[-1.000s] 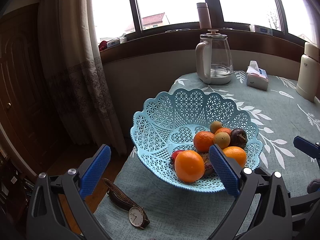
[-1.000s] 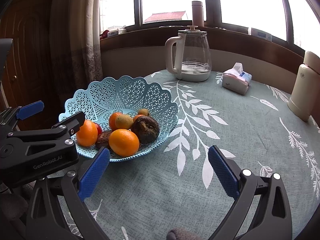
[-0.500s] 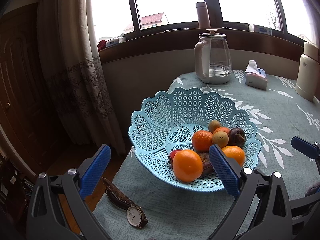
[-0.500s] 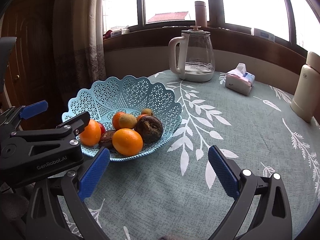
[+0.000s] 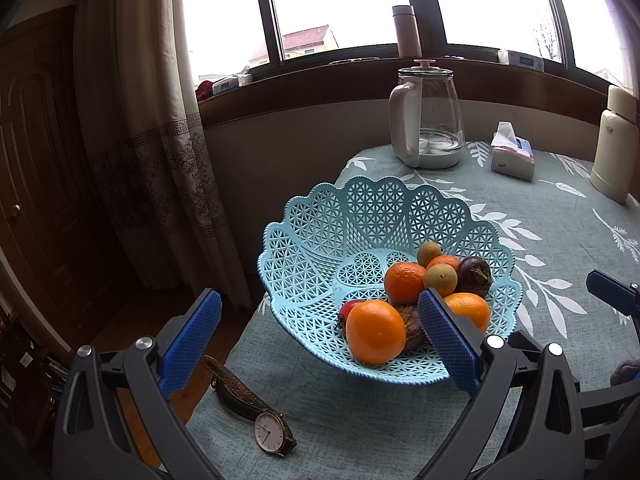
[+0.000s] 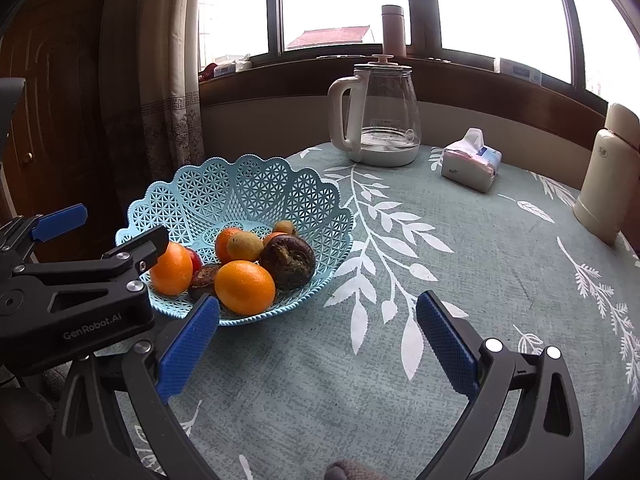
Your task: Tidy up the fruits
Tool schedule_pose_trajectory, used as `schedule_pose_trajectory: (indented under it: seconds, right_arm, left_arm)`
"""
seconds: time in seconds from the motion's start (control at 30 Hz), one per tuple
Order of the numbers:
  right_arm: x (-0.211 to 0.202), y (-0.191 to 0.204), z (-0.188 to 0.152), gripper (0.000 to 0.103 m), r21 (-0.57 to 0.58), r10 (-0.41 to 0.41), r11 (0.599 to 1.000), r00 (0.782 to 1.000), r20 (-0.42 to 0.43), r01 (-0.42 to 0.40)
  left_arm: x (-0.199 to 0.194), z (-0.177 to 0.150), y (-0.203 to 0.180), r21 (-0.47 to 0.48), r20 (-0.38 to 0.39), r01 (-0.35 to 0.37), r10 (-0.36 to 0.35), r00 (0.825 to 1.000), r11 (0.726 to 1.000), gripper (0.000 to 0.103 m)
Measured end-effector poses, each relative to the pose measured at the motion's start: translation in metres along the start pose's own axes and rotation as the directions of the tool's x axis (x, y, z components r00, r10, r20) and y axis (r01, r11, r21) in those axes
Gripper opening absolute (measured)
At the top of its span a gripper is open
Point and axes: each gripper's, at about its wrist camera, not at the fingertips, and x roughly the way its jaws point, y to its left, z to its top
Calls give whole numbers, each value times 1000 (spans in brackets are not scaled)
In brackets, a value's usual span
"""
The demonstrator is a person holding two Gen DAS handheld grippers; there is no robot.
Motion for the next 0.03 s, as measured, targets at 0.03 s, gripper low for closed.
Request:
schedule_pose_trajectory:
  seconds: [0.03]
  right_arm:
    - [1, -1, 0, 98, 5, -7, 1000, 1000, -3, 7]
  left_arm:
    - [0, 0, 0, 0, 0, 0, 0, 1000, 1000, 100]
